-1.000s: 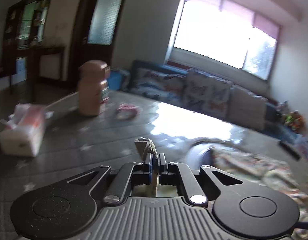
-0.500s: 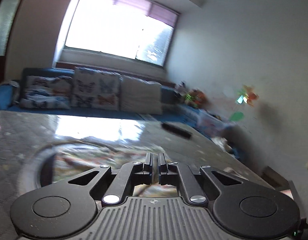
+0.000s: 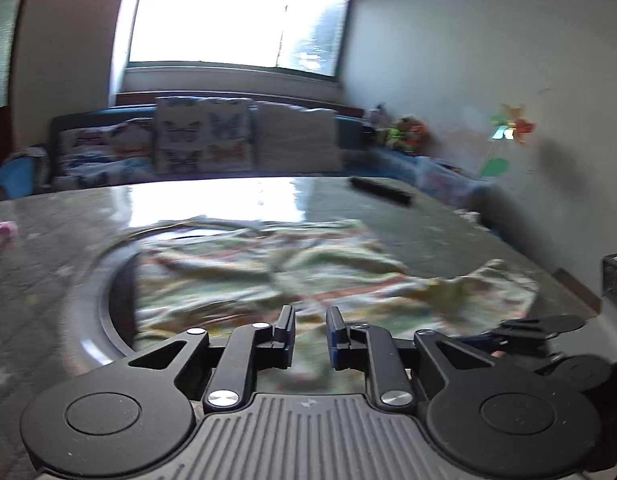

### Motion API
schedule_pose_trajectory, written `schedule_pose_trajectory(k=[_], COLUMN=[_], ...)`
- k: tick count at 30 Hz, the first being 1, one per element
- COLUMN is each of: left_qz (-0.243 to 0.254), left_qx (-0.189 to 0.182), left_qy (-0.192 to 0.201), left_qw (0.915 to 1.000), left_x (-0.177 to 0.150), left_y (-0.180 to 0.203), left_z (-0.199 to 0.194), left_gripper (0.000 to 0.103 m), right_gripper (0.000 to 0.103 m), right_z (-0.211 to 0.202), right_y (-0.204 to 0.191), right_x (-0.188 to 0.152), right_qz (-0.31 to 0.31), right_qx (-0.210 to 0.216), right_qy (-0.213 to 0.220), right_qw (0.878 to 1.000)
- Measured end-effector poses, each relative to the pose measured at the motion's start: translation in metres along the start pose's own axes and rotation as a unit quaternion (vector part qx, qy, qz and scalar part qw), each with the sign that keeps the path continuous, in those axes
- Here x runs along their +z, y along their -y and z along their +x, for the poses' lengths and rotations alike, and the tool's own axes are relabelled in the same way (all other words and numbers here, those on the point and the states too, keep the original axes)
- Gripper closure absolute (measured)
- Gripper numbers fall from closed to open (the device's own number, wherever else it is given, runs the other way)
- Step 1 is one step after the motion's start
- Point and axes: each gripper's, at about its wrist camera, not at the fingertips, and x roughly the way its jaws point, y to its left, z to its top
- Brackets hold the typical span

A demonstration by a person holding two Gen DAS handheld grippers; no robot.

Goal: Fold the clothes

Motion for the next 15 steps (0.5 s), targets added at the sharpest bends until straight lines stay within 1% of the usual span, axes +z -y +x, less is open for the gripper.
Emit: schedule_pose_trajectory(k=[3, 6, 7, 8, 12, 13, 14, 15], left_qz=[-0.009, -0.016, -0.022, -0.027, -0.049, -0.051, -0.053, -0.054], left_qx=[0.046, 0.080, 0.087, 0.093, 0.110, 0.113, 0.115, 0.115], left_qy=[-0.005, -0.009, -0.011, -0.013, -0.015, -0.017, -0.019, -0.021], left_qw=[0.9989, 0.9966, 0.9960, 0.9952, 0.9926, 0.9922, 0.9918, 0.9917], left_x=[-0.007, -0.015, -0.018, -0.021, -0.030, -0.031, -0.033, -0.033], left_y=[-0.024, -0.044, -0.049, -0.055, -0.074, -0.076, -0.079, -0.080], left_z=[-0.005, -0.012, -0.014, -0.016, -0.022, -0.021, -0.021, -0.020], left_gripper=[0.071, 0.069, 0.067, 0.066, 0.062, 0.061, 0.060, 0.060], right_gripper=[0.048, 0.051, 0.054, 0.059, 0.071, 0.077, 0.088, 0.093], right_z=[0.017, 0.034, 0.040, 0.043, 0.053, 0.053, 0.054, 0.052], right_y=[0.000, 0.001, 0.002, 0.002, 0.003, 0.003, 0.003, 0.002], right_x=[0.008, 0.015, 0.017, 0.018, 0.020, 0.021, 0.021, 0.021], right_qz=[0.003, 0.007, 0.010, 0.014, 0.028, 0.030, 0.032, 0.031], right_qx=[-0.003, -0.009, -0.011, -0.013, -0.015, -0.015, -0.015, -0.017], right_qy=[-0.006, -0.013, -0.016, -0.018, -0.024, -0.024, -0.024, -0.021], right_qw=[1.000, 1.000, 1.000, 1.000, 0.999, 0.999, 0.999, 0.999])
